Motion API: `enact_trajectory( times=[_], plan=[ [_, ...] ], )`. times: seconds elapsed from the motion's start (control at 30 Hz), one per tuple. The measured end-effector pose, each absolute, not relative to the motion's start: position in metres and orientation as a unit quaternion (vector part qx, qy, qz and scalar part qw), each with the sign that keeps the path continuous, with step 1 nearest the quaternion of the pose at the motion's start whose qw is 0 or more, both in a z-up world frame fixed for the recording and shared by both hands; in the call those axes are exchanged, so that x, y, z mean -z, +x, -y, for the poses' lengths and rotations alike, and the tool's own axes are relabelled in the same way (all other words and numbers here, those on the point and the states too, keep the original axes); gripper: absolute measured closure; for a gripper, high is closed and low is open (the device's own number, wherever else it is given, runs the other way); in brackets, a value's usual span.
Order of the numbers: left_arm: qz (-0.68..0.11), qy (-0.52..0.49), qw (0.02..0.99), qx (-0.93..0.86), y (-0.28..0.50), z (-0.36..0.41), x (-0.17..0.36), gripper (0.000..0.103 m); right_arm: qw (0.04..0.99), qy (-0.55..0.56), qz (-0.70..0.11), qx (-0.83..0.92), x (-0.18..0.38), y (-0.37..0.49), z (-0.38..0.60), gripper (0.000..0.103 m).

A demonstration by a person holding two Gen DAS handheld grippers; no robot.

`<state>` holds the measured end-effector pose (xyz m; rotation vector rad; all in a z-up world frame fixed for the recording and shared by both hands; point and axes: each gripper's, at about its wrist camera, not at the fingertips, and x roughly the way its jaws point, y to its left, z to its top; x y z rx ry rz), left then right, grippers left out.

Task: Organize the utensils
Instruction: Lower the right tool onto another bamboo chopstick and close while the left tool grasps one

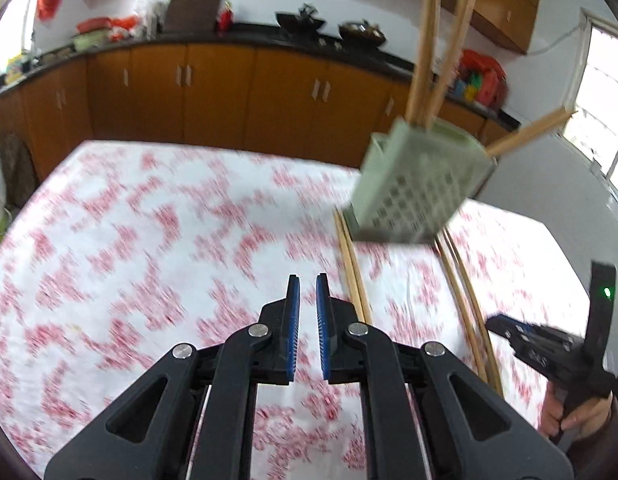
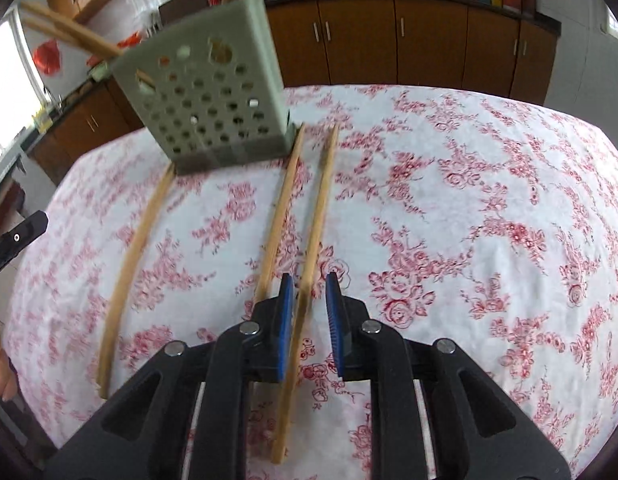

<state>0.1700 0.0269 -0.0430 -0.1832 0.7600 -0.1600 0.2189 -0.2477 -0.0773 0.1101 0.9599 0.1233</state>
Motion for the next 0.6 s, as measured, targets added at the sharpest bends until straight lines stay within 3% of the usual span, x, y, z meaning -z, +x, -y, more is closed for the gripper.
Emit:
enact_trajectory(
  times=[0.07,0.17,0.6],
  plan=[
    [-0.38,-0.091,0.915,0.098,0.169,-0.021,0.051,0.094,0.884,0.046,-0.461,-0.055,0.082,0.219,0.246,0.085],
    [-0.392,-0.09,0.907,0.126,0.167,-0.011,0.061,0.094,0.889,0.032,-0.456,-0.043,0.081,0.219,0.249,0.094],
    [-0.439,-0.058,0.884,0.151,0.171,0.022,0.09,0.094,0.894,0.045,-0.446,0.011,0.078,0.218,0.277,0.095]
  ],
)
